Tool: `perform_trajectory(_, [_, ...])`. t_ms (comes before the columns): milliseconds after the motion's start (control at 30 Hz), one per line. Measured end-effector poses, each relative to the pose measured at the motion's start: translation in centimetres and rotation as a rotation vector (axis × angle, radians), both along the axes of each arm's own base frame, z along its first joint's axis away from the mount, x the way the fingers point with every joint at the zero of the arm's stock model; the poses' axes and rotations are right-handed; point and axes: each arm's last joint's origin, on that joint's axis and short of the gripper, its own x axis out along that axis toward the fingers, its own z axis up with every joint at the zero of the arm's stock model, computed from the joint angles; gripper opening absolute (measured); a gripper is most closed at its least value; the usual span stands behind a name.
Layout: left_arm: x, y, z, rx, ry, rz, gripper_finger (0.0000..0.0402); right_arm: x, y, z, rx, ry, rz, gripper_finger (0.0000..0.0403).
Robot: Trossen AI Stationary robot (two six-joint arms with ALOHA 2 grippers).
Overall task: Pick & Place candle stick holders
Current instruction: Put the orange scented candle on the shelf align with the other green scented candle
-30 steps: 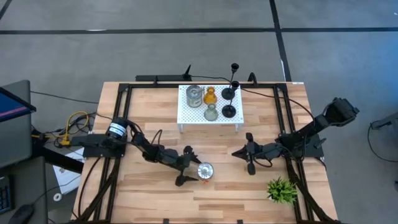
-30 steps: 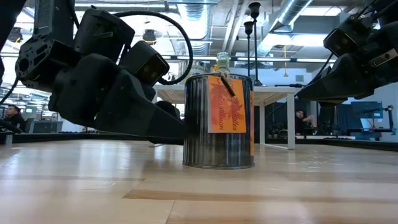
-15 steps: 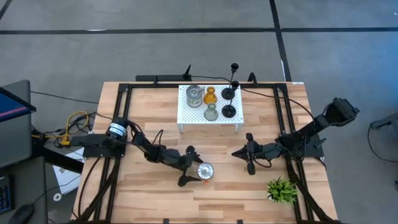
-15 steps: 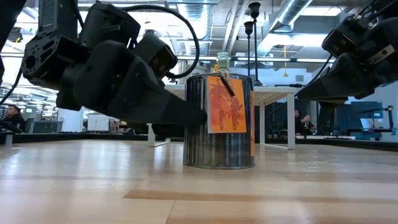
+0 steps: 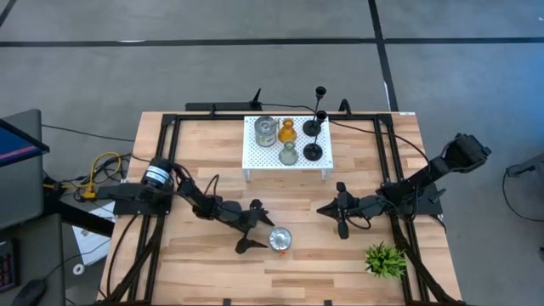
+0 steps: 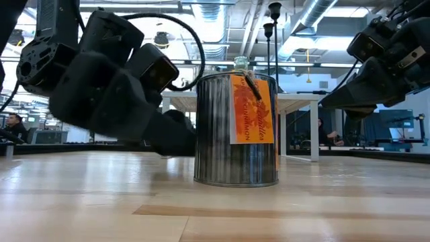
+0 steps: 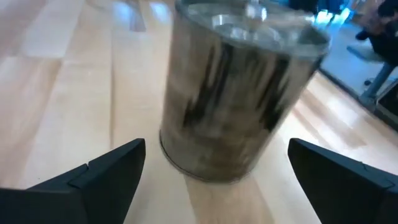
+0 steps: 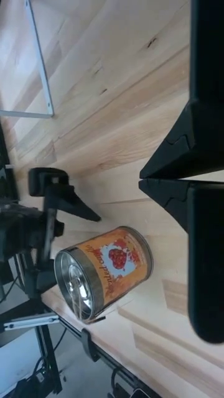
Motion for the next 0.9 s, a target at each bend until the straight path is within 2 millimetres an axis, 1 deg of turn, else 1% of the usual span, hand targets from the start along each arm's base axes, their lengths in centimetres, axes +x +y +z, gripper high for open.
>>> perform_trajectory(100, [-0.8,0.3,0.8,-0.012,-0.020,0.000,0.0393,0.0,0.0,0.0,-0.001,0.002,0.000,0.0000])
perform_trajectory(200, [-1.5,0.4,2.4,-0.037,-0.067,-0.002,0.0389,0.0,0.0,-0.1,-0.004,0.008,0.000,0.0000])
perform_trajectory(333, [-2.4,0.9,4.5,-0.129,-0.092,0.023,0.0387,-0.1,0.0,-0.2,-0.007,0.017,-0.001,0.0000])
perform_trajectory(400, [-2.9,1.2,5.6,-0.171,-0.085,0.067,0.0387,-0.1,0.0,-0.2,-0.008,0.020,-0.001,0.0000])
perform_trajectory(467, [-3.3,1.5,6.4,-0.209,-0.055,0.154,0.0386,-0.1,0.0,-0.2,-0.007,0.020,-0.001,0.0000])
perform_trajectory(533, [-3.6,1.9,6.9,-0.249,-0.008,0.233,0.0386,-0.1,0.0,-0.2,-0.008,0.020,-0.002,0.0000])
perform_trajectory(633, [-4.1,2.2,7.7,-0.319,0.016,0.299,0.0386,-0.1,0.0,-0.2,-0.008,0.021,-0.002,0.0000])
perform_trajectory(733, [-4.3,2.2,8.4,-0.366,0.010,0.301,0.0385,-0.1,0.0,-0.2,-0.008,0.021,-0.002,0.0000])
perform_trajectory(900, [-3.2,1.2,9.8,-0.392,0.000,0.276,0.0372,-0.1,0.0,-0.2,-0.008,0.020,-0.003,0.0000])
